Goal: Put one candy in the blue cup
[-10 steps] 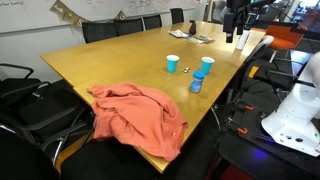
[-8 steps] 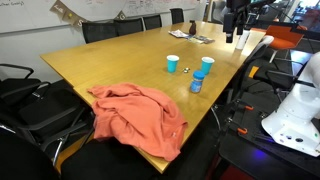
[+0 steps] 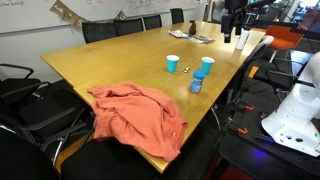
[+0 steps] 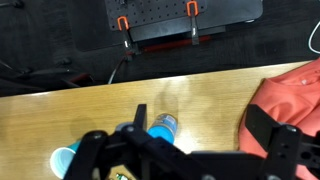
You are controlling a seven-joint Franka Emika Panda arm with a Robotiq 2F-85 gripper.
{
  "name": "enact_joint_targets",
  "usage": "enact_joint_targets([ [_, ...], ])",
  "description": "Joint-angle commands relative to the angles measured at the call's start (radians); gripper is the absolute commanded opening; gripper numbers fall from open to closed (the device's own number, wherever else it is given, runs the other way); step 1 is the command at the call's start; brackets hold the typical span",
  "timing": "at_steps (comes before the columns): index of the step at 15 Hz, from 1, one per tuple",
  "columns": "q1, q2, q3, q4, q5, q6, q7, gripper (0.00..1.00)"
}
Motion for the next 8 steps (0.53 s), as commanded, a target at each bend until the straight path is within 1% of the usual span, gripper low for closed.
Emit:
enact_joint_targets([
  [1, -0.031, 0.059, -0.059, -0.009, -0.059, 0.08, -0.031, 1.0],
  [5, -0.074, 0.144, -0.145, -0.017, -0.156, 0.177, -0.091, 1.0],
  [6, -0.082, 0.166, -0.169, -0.021, -0.171, 0.208, -0.123, 1.0],
  [8, -0.093, 0.212, -0.223, -0.024, -0.174, 0.259, -0.228, 1.0],
])
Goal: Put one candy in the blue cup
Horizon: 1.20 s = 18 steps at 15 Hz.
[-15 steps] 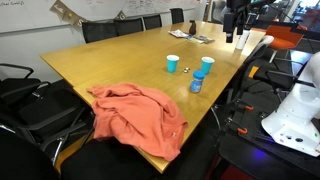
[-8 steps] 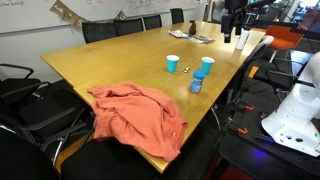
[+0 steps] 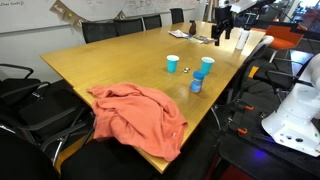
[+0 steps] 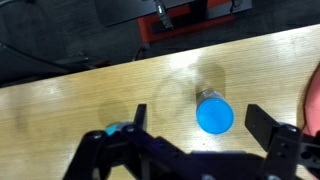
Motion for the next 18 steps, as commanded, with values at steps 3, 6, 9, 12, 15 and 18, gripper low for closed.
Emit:
enact_joint_targets([
  [3, -0.039, 0.117, -0.123, 0.008, -0.004, 0.114, -0.292, 1.0],
  [6, -0.059, 0.149, -0.17, 0.017, -0.021, 0.161, -0.453, 1.0],
  [9, -0.059, 0.145, -0.161, 0.003, -0.005, 0.144, -0.393, 1.0],
  [12, -0.058, 0.145, -0.156, 0.003, -0.005, 0.144, -0.392, 1.0],
  [15, -0.067, 0.197, -0.162, 0.023, -0.063, 0.178, -0.424, 1.0],
  [18, -0.075, 0.257, -0.184, 0.034, -0.068, 0.262, -0.529, 1.0],
])
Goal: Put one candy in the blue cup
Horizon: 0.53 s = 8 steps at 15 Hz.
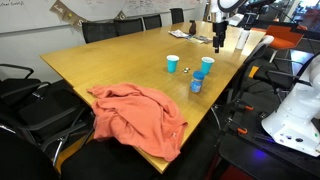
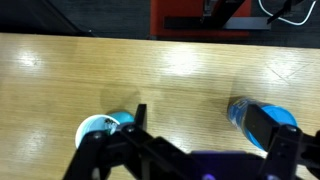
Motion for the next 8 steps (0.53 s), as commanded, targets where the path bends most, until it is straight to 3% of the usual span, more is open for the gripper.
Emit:
enact_joint_targets([
  [1, -0.022, 0.092, -0.022, 0.035, -0.01, 0.126, -0.128, 1.0],
  [5, -0.056, 0.185, -0.044, 0.073, 0.063, 0.338, -0.283, 1.0],
  [8, -0.083, 0.251, -0.035, 0.127, 0.158, 0.41, -0.396, 1.0],
])
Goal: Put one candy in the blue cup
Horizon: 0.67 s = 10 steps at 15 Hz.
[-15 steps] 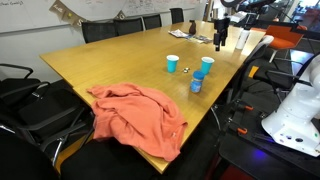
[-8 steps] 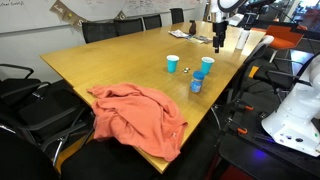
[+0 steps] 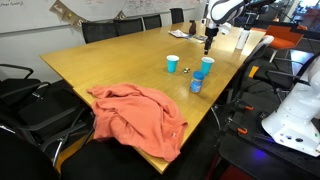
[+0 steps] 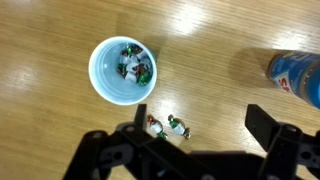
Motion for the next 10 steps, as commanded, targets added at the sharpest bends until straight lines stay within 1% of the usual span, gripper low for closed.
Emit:
enact_joint_targets([
  [1, -0.033, 0.083, 0.018, 0.089, 0.109, 0.051, -0.136, 1.0],
  [4, -0.043, 0.134, 0.037, 0.134, 0.157, 0.059, -0.195, 1.0],
  [5, -0.038, 0.154, 0.037, 0.151, 0.138, 0.056, -0.161, 1.0],
  [6, -0.04, 0.11, 0.034, 0.108, 0.125, 0.041, -0.153, 1.0],
  [10, -0.042, 0.15, 0.045, 0.139, 0.123, 0.043, -0.152, 1.0],
])
